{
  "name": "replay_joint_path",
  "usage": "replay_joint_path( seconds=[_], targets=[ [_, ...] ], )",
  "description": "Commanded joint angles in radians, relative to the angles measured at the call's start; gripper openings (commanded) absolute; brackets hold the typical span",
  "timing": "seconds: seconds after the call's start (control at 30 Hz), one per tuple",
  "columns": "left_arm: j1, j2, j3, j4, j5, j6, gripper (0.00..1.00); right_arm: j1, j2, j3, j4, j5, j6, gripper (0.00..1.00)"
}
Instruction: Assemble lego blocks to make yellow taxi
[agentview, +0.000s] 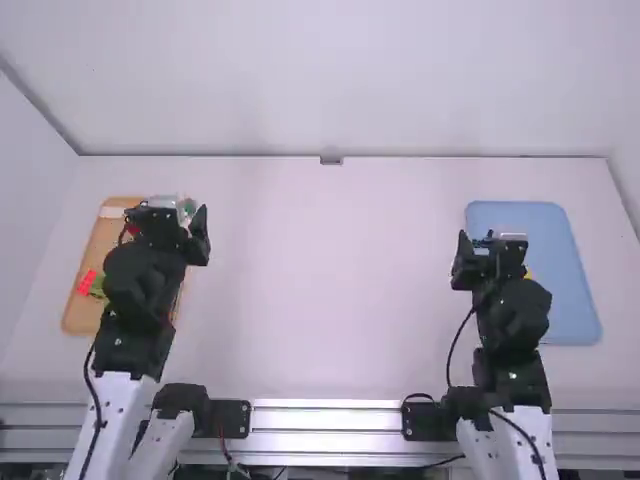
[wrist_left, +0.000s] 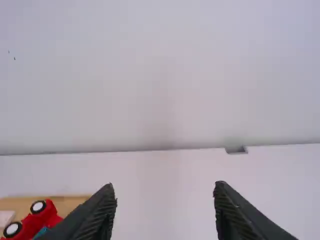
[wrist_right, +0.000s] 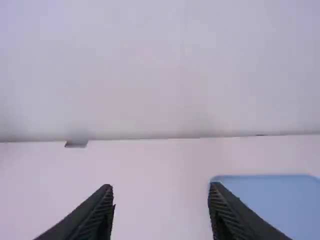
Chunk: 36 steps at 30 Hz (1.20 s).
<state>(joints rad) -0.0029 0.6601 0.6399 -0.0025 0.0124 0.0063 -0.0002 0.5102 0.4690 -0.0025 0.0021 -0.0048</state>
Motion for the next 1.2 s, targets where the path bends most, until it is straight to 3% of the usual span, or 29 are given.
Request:
replay_joint_path(
  seconds=[0.0, 0.37, 0.77, 1.17],
  targets=[
    [0.003, -0.062, -0.057, 0.002, -0.012, -0.006, 0.46, 0.0, -0.058, -0.065, 0.002, -0.002, 0.005, 0.44],
    [0.003, -0.312, -0.307, 0.002, -0.012, -0.006, 0.21, 0.0, -0.291, -0.298, 0.002, -0.002, 0.005, 0.21],
    [0.003, -0.51, -0.505, 0.002, -0.012, -0.006, 0.01, 0.0, -0.456, -0.463, 0.002, -0.002, 0.005, 0.04],
    [0.003, -0.64, -0.636, 0.002, -0.012, -0.006, 0.0, 0.0, -0.51, -0.469, 0.002, -0.002, 0.005, 0.0]
  ],
)
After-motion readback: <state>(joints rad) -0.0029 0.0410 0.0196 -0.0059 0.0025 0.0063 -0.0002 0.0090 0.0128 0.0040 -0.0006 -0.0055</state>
